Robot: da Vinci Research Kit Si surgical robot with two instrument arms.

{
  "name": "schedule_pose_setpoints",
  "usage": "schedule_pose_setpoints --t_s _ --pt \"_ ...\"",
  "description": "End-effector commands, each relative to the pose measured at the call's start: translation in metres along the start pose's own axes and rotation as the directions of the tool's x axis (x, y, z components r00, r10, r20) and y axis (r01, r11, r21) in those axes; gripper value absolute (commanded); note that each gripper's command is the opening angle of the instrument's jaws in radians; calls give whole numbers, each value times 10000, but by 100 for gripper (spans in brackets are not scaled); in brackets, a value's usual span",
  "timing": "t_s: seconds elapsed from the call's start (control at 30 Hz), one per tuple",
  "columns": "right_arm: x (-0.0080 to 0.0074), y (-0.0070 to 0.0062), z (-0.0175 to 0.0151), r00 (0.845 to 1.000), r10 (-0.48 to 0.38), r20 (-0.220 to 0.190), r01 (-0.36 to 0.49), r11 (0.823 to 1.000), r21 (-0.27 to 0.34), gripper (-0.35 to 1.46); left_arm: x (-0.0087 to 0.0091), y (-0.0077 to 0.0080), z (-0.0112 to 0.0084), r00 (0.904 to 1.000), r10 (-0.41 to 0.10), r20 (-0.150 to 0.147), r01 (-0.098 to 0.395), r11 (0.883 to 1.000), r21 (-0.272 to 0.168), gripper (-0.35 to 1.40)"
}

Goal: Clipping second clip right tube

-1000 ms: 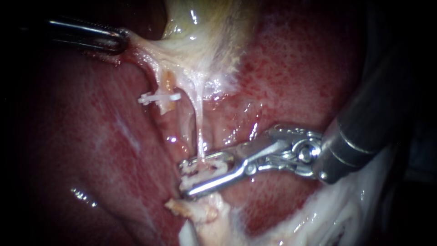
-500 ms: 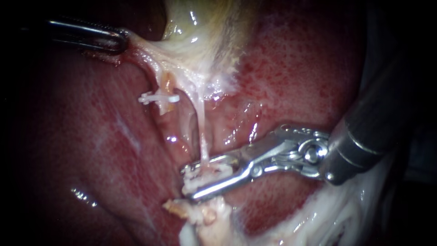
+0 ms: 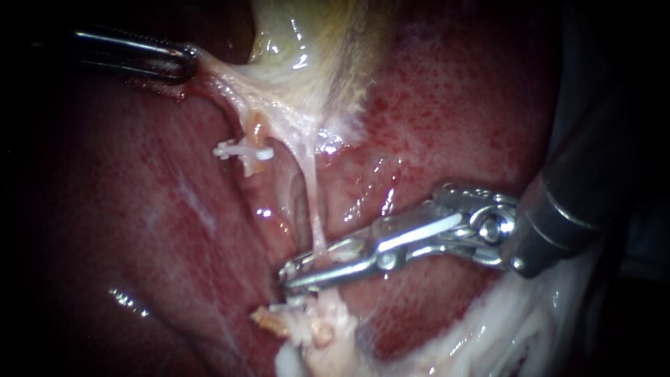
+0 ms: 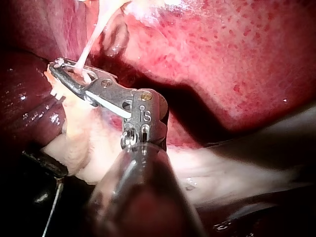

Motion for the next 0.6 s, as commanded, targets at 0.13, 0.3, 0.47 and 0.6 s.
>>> schedule_pose_setpoints --t_s 0.13,0.3,0.47,0.6 --pt "-1 -2 0 9999 103 -67 -103 9999 -24 -35 0 0 0 10000 -1 2 1 10000 1 -35" --pt "-1 -1 0 9999 103 -68 -103 9999 -27 -35 0 0 0 10000 -1 2 1 10000 0 -35" --pt "-1 0 0 9999 104 -73 -104 9999 -32 -35 0 0 0 10000 57 2 -57 10000 -1 -35" --pt "-1 2 -1 9999 102 -73 -102 9999 -35 -35 1 0 0 10000 55 2 -55 10000 -1 -35"
